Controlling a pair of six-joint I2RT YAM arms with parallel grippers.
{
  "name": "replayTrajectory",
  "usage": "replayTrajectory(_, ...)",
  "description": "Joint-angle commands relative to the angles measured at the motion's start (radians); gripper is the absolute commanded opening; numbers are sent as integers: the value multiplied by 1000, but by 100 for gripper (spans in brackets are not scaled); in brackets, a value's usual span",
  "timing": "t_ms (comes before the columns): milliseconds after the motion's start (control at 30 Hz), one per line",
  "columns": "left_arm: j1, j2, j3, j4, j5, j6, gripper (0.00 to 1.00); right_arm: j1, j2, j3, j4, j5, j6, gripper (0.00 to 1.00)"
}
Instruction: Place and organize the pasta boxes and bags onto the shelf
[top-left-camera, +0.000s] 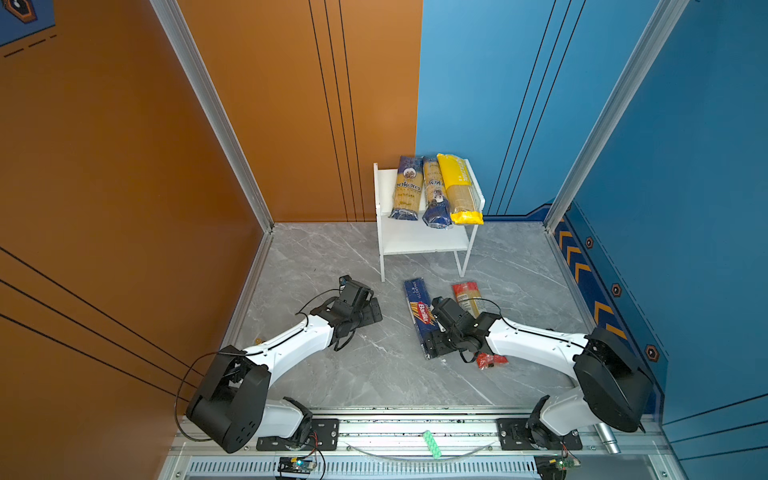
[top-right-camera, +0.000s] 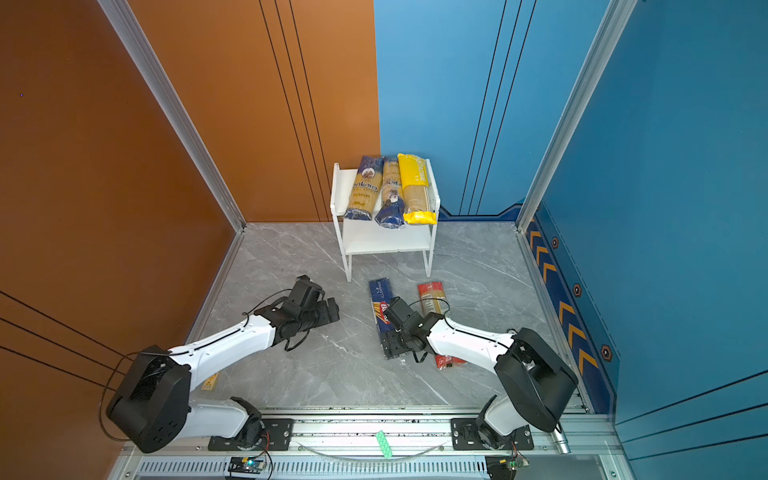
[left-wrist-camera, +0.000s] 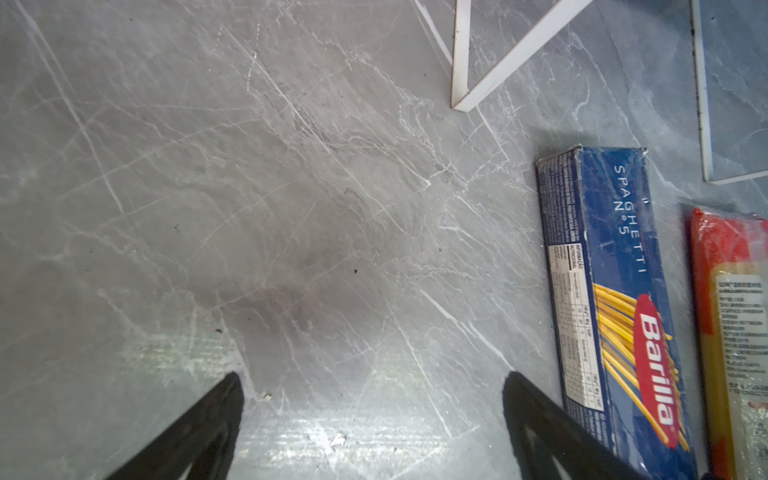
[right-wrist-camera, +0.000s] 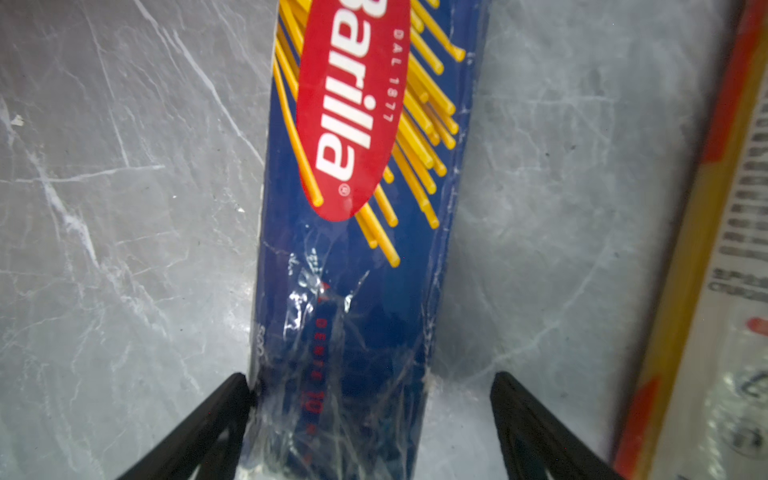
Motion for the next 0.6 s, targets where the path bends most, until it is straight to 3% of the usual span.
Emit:
replayTrajectory(0, 7, -12, -18, -3, 15, -6, 98, 2, 59, 16, 50, -34, 24, 88)
replayTrajectory(567, 23, -110, -55, -43, -15, -5, 98, 20, 240, 205, 142, -111, 73, 87)
